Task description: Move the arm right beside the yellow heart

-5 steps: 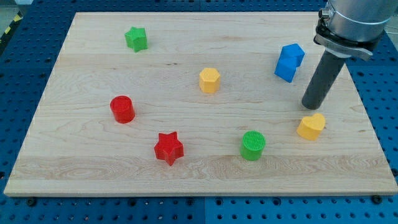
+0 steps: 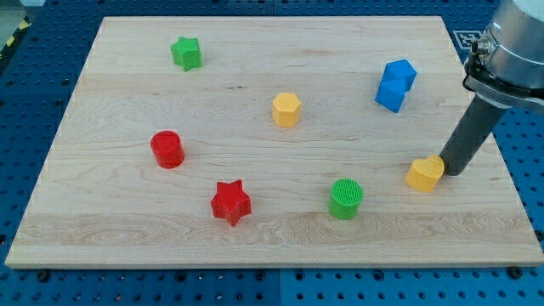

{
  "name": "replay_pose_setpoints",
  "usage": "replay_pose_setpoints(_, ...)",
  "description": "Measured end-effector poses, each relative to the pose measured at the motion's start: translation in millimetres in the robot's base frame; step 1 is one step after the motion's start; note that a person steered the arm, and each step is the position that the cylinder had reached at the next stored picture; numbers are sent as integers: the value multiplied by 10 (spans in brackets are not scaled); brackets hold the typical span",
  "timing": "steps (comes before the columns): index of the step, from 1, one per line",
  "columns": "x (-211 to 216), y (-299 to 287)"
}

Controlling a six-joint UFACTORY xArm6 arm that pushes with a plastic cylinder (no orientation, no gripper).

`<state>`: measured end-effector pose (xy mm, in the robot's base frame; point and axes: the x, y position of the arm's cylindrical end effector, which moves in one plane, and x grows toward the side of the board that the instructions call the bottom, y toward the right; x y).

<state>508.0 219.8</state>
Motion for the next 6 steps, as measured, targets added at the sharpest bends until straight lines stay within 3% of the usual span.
replay_pose_setpoints(6, 308, -191)
